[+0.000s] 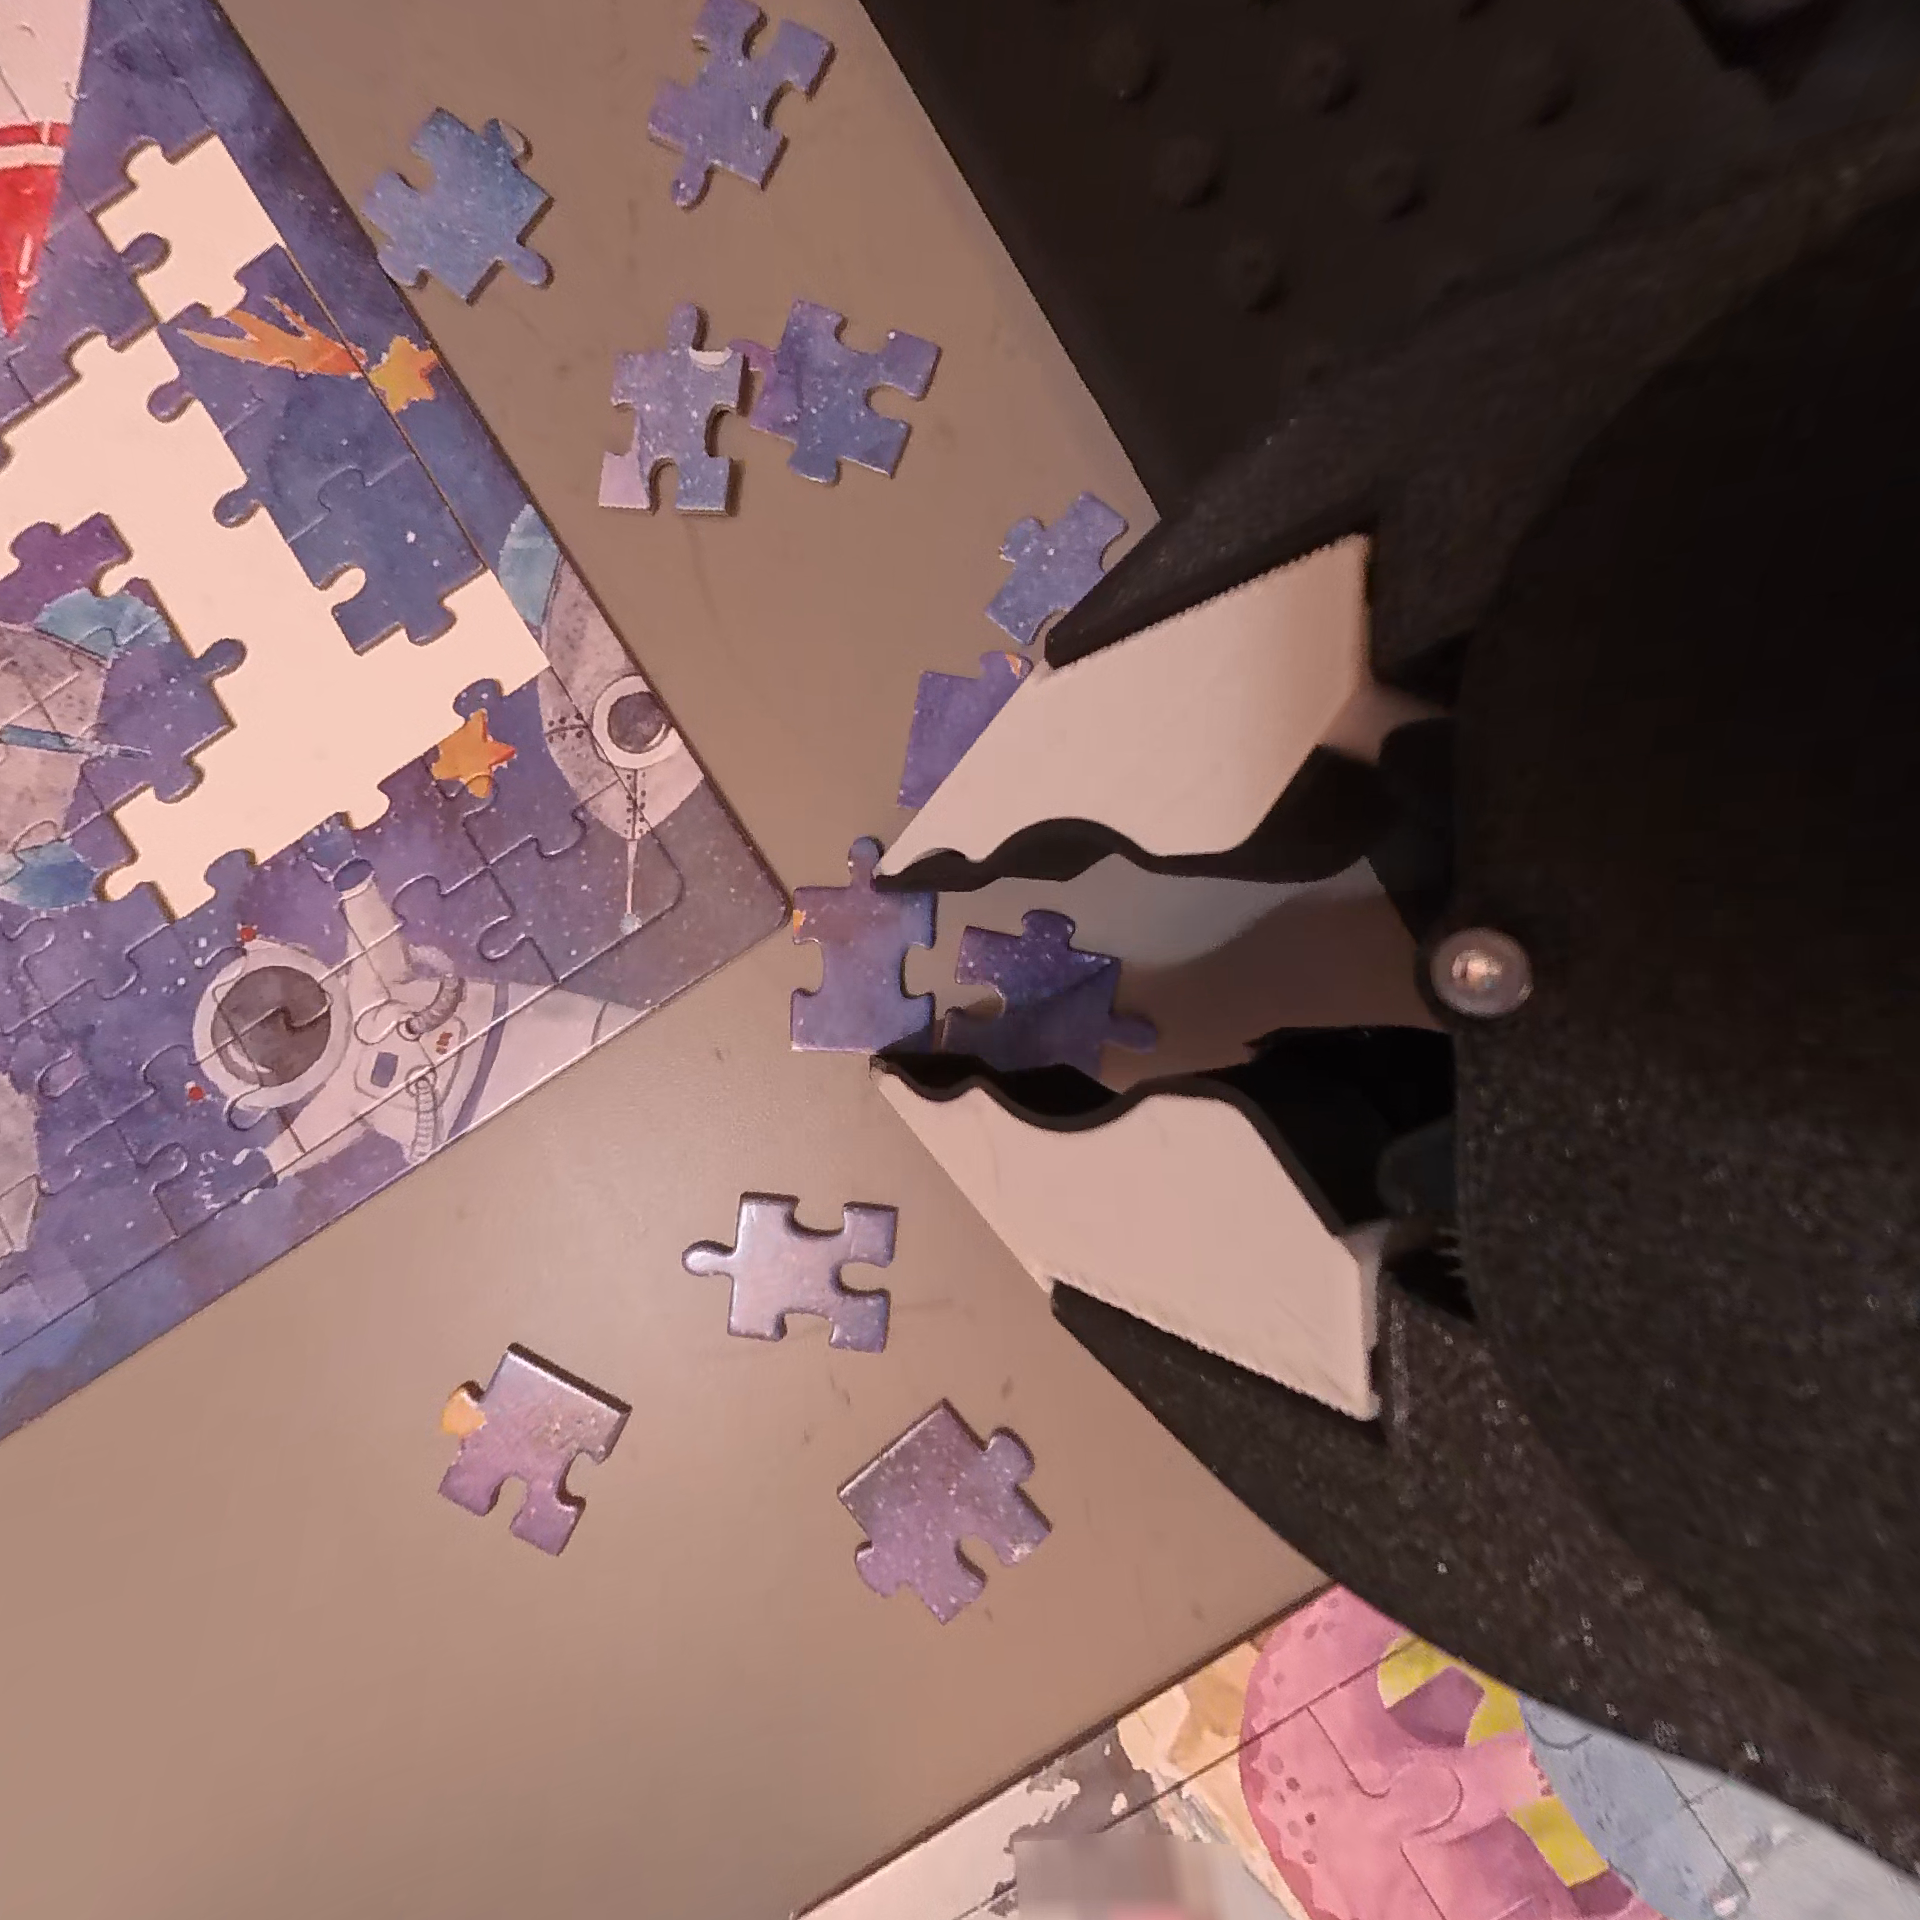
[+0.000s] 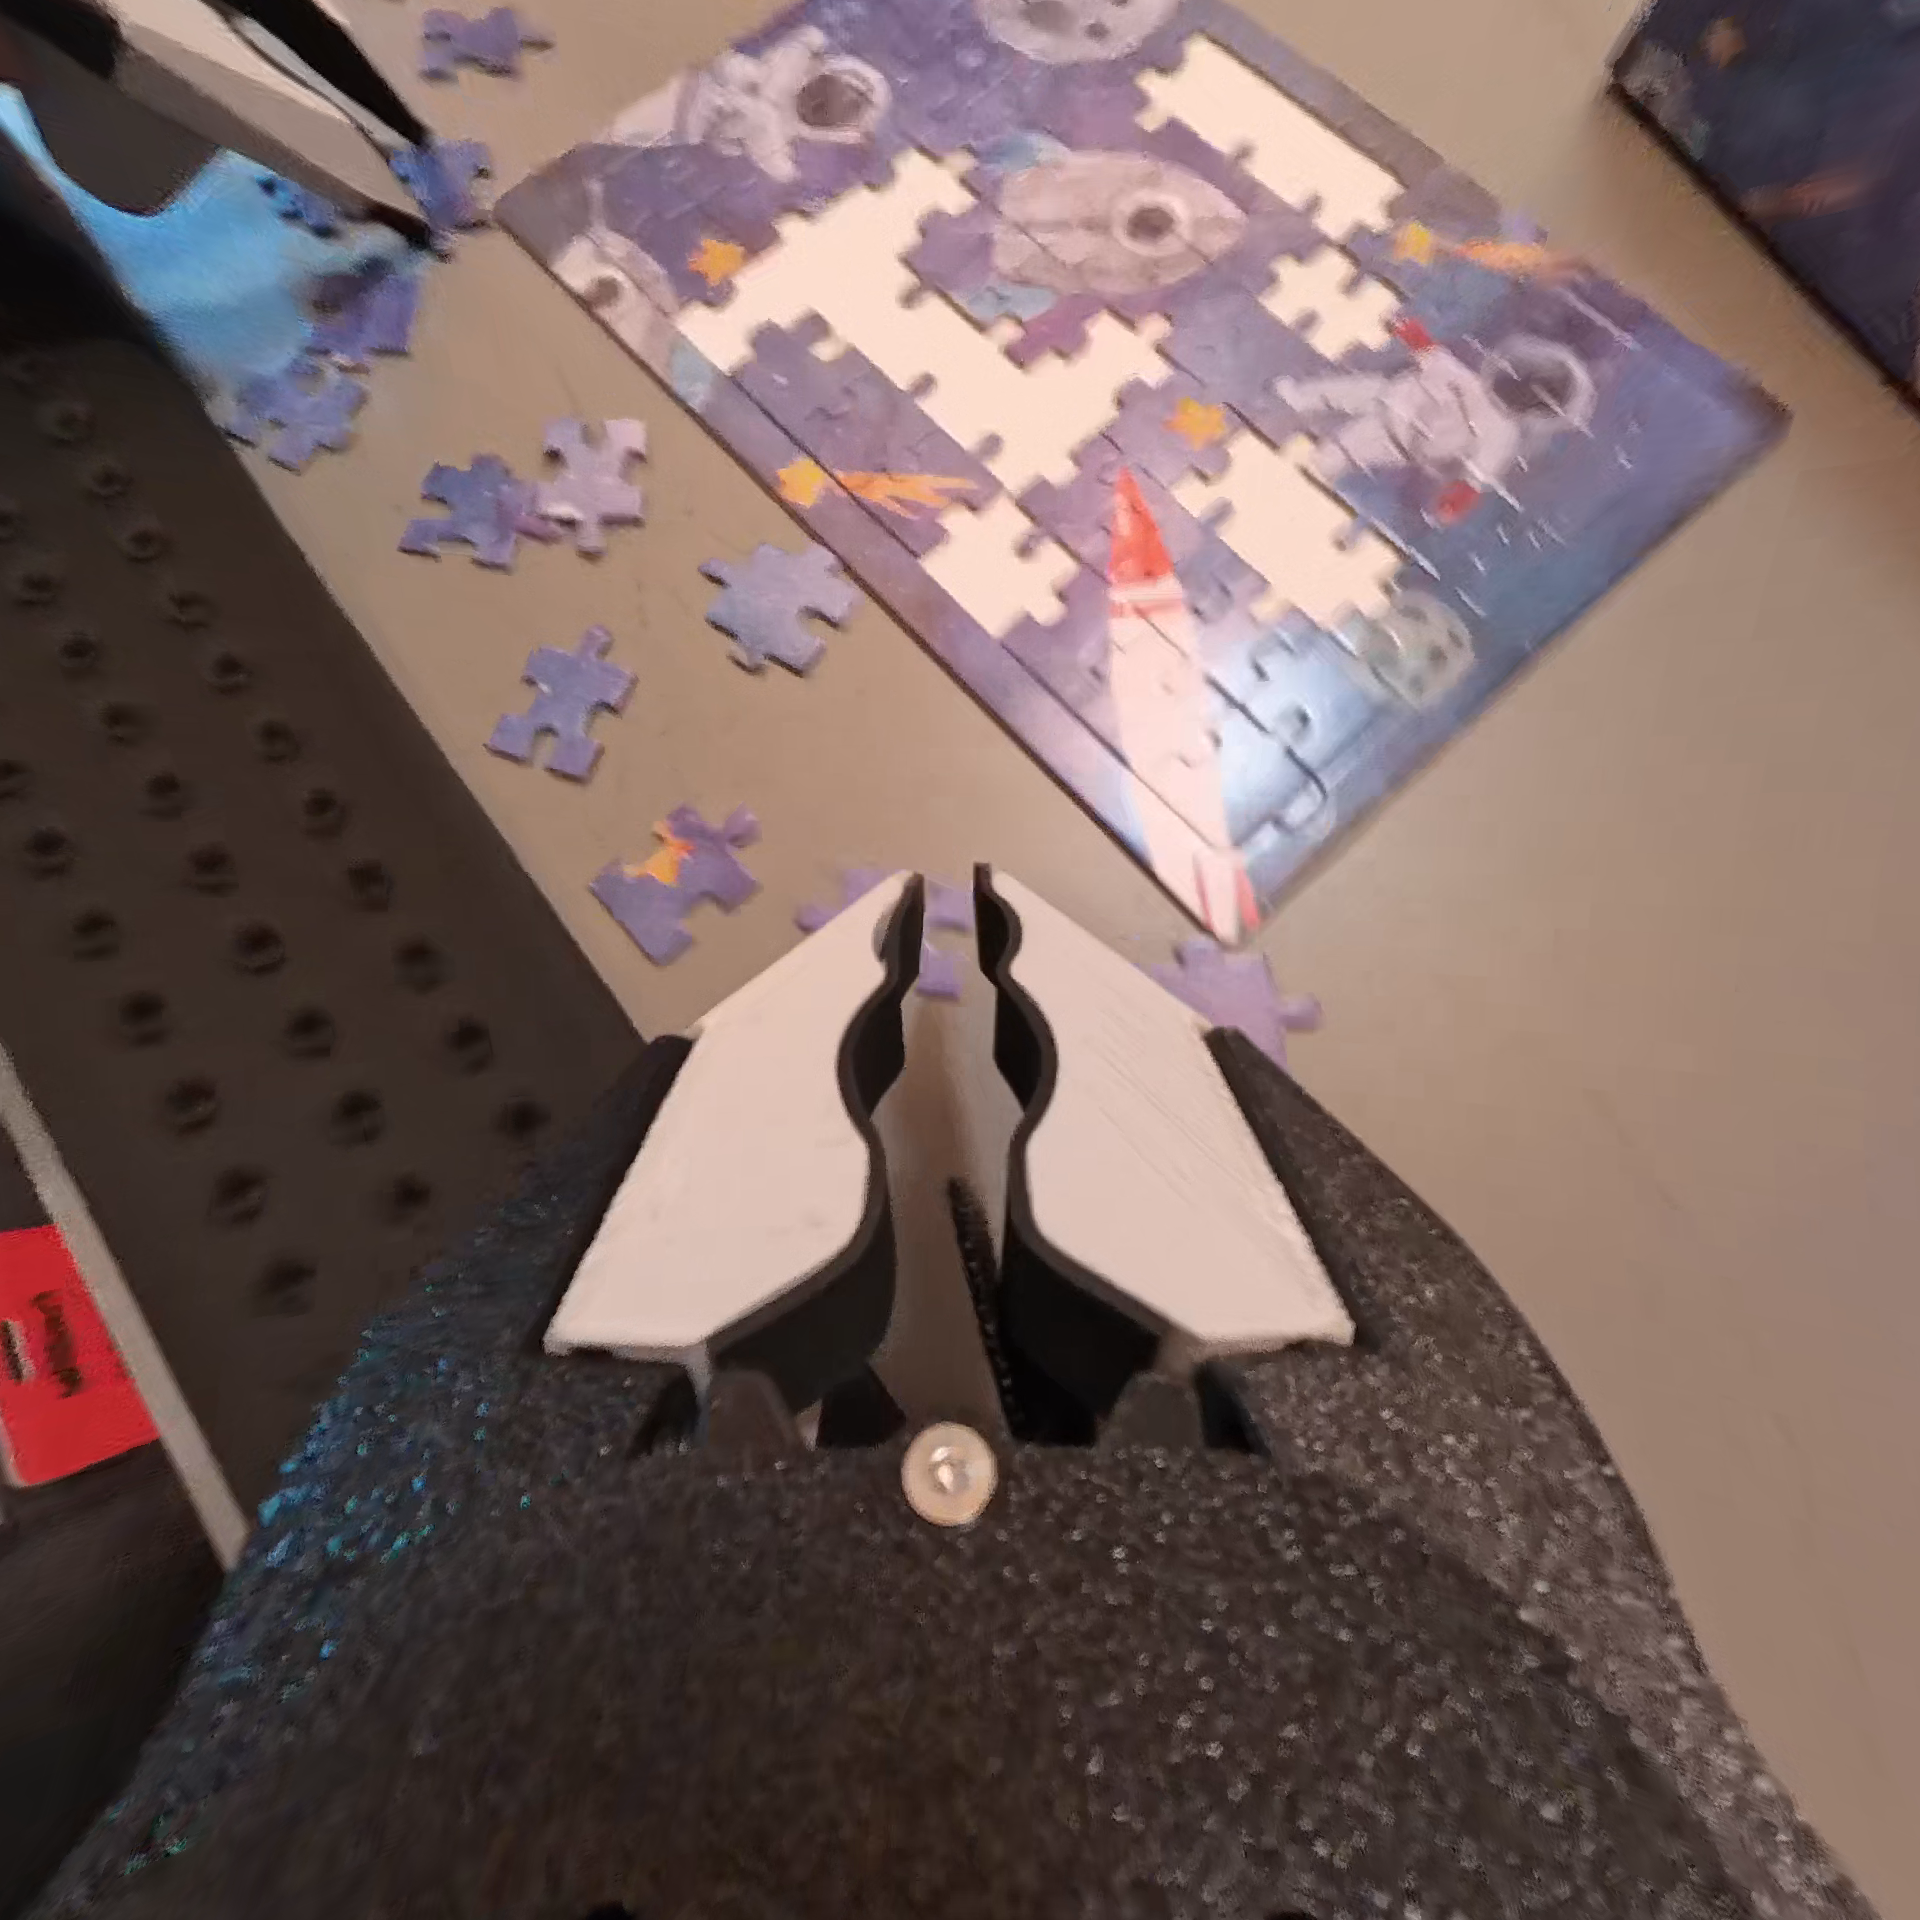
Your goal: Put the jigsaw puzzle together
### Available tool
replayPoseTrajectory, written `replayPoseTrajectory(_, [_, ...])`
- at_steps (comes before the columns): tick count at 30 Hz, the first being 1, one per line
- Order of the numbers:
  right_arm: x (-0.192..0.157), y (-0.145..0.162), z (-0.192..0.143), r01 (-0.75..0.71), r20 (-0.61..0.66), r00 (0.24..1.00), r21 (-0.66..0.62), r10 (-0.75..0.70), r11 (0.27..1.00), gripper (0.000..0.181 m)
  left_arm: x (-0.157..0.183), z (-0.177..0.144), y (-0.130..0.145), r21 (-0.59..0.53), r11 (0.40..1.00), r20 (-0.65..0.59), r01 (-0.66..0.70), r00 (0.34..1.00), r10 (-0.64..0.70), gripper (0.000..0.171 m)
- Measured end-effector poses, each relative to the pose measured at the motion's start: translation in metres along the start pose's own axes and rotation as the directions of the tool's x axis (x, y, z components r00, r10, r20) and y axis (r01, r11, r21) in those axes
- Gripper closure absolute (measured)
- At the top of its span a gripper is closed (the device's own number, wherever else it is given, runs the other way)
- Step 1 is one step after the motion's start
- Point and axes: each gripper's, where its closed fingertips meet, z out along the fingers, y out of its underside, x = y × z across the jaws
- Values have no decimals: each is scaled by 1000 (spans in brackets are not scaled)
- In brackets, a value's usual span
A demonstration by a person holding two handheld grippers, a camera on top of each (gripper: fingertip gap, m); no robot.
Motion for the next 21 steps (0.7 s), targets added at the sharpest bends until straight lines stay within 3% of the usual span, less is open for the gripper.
replayPoseTrajectory(5, [-63,-67,30,4,223,975,82,-22,997,171,14,-20,-17,117,993,-55,-24,998,30,141])
replayPoseTrajectory(9, [-96,-100,70,-57,388,921,42,36,998,164,33,-47,-39,237,963,-106,-129,982,157,141])
replayPoseTrajectory(11, [-109,-113,83,-136,515,848,-24,129,990,158,40,-58,-49,279,944,-116,-177,969,216,141])
replayPoseTrajectory(14, [-136,-128,76,-220,727,648,-107,227,970,151,49,-70,-60,327,924,-144,-197,956,254,141])
replayPoseTrajectory(19, [-144,-158,63,-431,835,474,-57,280,901,158,59,-73,-60,362,916,-181,-174,951,252,141])
replayPoseTrajectory(21, [-143,-156,68,-473,829,463,-69,315,878,168,65,-71,-57,367,916,-199,-160,949,245,141])
